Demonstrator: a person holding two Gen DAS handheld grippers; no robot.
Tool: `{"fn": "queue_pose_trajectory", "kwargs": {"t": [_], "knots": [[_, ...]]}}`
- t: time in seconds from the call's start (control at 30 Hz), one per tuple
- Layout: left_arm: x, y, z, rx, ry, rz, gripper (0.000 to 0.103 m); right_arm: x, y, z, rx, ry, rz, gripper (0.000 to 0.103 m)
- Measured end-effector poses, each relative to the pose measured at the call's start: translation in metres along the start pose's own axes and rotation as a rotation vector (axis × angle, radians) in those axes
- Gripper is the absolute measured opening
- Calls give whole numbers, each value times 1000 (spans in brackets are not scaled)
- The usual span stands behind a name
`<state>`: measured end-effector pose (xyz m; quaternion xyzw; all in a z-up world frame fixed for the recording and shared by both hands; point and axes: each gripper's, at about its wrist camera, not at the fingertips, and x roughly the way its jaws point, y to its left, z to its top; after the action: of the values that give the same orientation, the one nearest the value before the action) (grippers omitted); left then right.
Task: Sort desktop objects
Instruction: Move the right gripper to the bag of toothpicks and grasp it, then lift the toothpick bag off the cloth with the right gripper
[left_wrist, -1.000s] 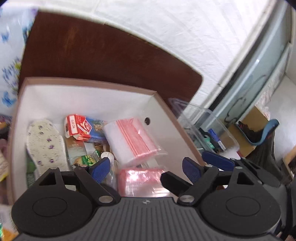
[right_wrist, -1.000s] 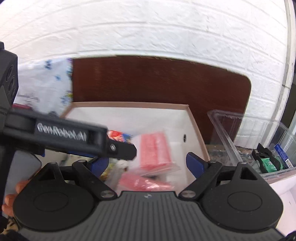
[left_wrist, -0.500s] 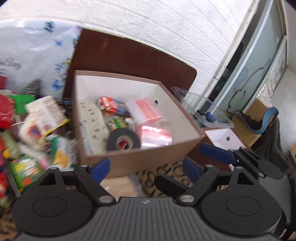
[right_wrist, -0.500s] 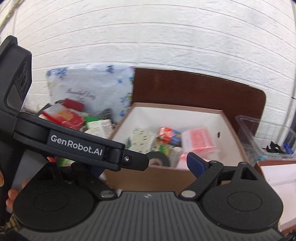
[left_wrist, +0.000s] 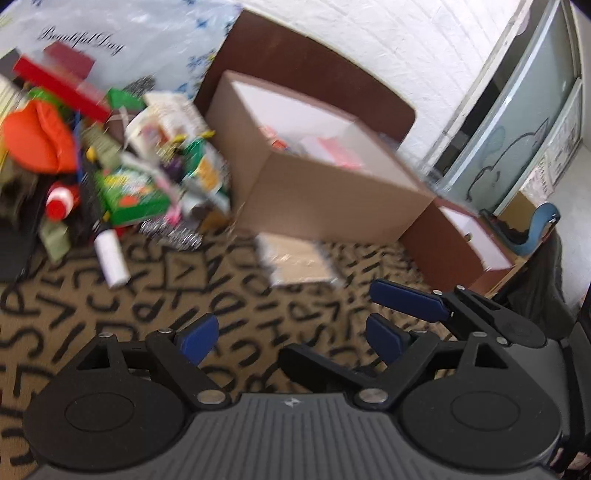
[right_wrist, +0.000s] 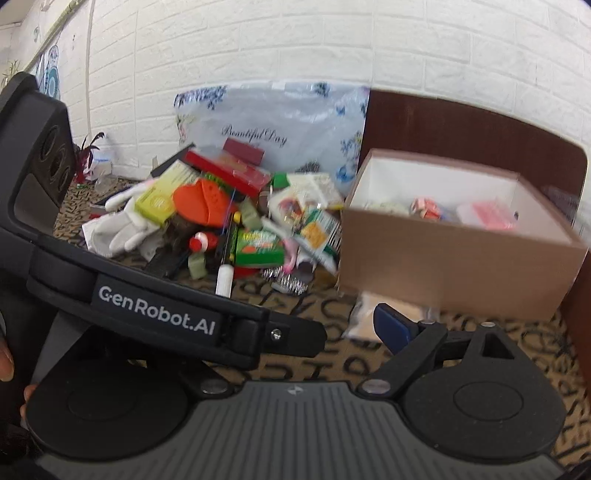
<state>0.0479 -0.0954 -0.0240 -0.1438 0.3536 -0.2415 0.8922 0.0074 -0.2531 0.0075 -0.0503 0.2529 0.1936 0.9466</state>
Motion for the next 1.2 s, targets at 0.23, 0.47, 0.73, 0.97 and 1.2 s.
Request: {"fn": "queue_pose_trajectory", "kwargs": {"t": [0.23, 0.47, 0.73, 0.97, 1.2], "knots": [[6, 14, -4, -11, -15, 30, 90, 26, -19, -10, 66, 53, 15, 97], [12, 20, 1, -26, -17, 72, 90, 38, -20, -9, 39, 71, -9, 97], [15, 47, 7, -84, -38, 211, 90, 71, -57, -8, 72, 110, -159, 97], [11, 55, 9, -75, -41, 235, 90, 113, -84, -8, 116, 150, -227, 97], [10, 55, 7, -70, -41, 230, 90, 113, -66, -13, 49, 160, -81, 88]]}}
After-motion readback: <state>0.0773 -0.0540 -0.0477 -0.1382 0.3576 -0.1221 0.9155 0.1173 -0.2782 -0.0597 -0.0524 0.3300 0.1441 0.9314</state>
